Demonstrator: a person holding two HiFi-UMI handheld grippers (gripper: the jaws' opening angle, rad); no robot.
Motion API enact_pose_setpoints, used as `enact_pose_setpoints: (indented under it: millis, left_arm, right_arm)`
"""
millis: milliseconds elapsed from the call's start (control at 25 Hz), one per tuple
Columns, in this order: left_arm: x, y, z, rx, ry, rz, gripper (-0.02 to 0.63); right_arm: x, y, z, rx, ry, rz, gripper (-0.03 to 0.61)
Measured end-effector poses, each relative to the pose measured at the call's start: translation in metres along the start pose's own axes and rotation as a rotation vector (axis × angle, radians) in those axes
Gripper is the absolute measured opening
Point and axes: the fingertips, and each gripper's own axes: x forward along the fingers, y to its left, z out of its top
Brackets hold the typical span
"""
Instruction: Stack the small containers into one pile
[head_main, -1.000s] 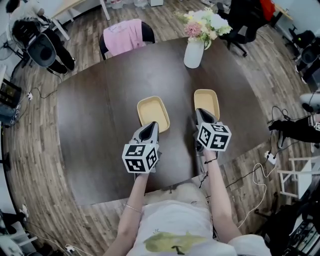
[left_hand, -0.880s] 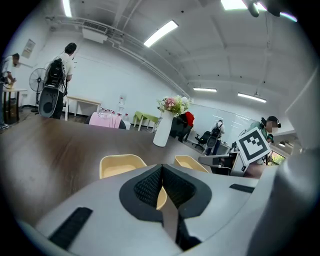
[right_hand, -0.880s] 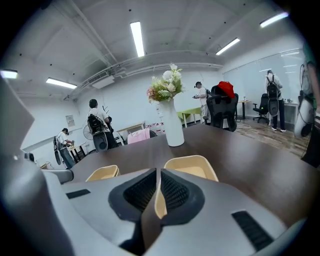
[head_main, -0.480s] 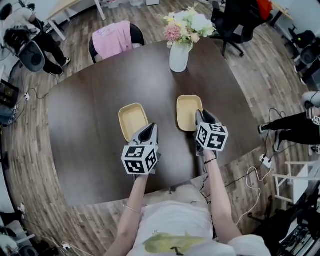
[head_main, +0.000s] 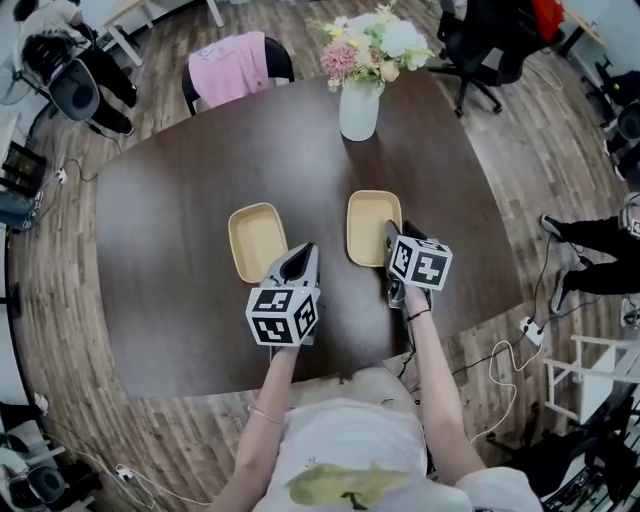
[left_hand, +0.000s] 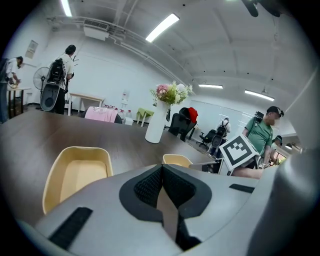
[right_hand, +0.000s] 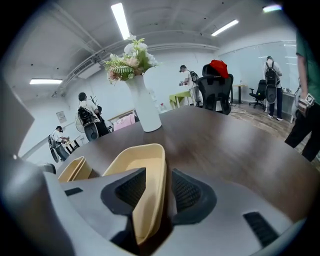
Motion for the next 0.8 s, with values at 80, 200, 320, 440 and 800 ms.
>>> enact_pose_setpoints:
  millis: [80, 200, 320, 440, 800]
  left_arm:
    - [0.000, 0.000, -0.001, -0.003, 0.001, 0.012, 0.025]
    - [-0.001, 0.001, -0.001, -0.005, -0.001, 0.028, 0.025]
    - [-0.002, 0.003, -0.002, -0.010, -0.001, 0.044, 0.025]
    - [-0.005, 0.002, -0.002, -0.010, -0.007, 0.055, 0.025]
    - [-0.029, 0.014, 0.000, -0.024, -0.039, 0.109, 0.025]
  right_arm:
    - [0.003, -0.001, -0.004, 0.011, 0.023, 0.006, 0.163]
    - [0.005, -0.003, -0.005, 0.011, 0.035, 0.008, 0.105]
    - [0.009, -0.005, -0.010, -0.013, 0.066, 0.003, 0.057]
    - [0.010, -0.006, -0.012, 0.001, 0.084, 0.006, 0.042]
    - [-0.002, 0.003, 0.002, 0.071, 0.042, 0.058, 0.040]
